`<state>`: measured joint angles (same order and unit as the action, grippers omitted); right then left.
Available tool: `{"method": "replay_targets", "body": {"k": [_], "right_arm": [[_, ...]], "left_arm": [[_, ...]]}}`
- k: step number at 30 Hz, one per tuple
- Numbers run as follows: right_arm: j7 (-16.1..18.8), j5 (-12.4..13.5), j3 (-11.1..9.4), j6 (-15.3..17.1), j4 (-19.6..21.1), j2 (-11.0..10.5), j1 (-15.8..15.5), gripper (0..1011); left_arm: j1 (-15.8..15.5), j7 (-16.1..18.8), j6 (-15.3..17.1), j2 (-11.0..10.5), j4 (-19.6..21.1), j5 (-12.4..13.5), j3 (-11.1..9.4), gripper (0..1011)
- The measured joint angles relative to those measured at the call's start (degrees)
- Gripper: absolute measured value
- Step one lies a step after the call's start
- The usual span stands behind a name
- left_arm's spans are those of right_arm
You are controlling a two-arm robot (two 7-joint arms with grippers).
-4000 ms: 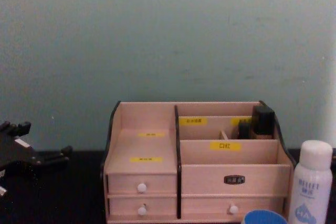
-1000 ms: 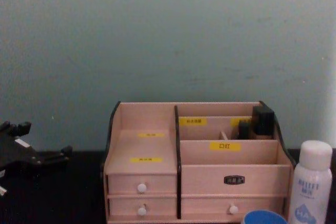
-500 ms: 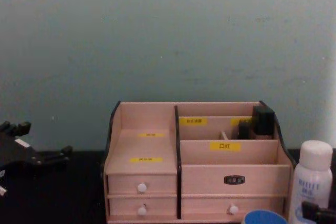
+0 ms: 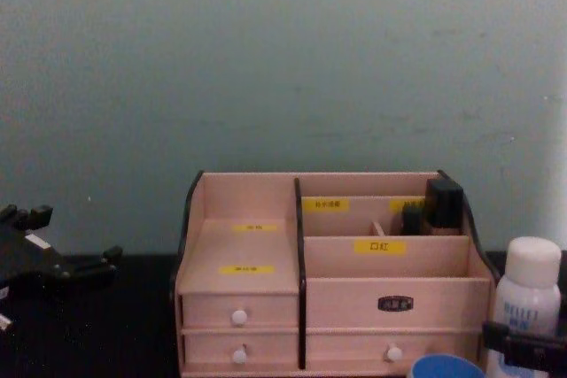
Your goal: Pick up the facial cleanser and watermelon frost from the table and place them into the tiered storage box.
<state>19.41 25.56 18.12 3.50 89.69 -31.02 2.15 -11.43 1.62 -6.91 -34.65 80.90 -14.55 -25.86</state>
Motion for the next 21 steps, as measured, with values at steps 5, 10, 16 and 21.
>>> {"method": "replay_targets", "body": {"k": [5,10,16,21], "right_arm": [[0.11,-0.73,-0.30,0.08,-0.69,1.00,0.58,1002],[0.12,-1.15,-0.42,0.14,-0.82,1.31,0.72,1002],[0.11,-1.10,-0.38,0.14,-0.79,1.21,0.70,1003],[0.11,-1.02,-0.36,0.13,-0.77,1.16,0.67,924]], "left_arm": [[0.00,0.00,0.00,0.00,0.00,0.00,0.00,1001],[0.00,0.00,0.00,0.00,0.00,0.00,0.00,1001],[0.00,0.00,0.00,0.00,0.00,0.00,0.00,1001],[0.00,0.00,0.00,0.00,0.00,0.00,0.00,1001]]}}
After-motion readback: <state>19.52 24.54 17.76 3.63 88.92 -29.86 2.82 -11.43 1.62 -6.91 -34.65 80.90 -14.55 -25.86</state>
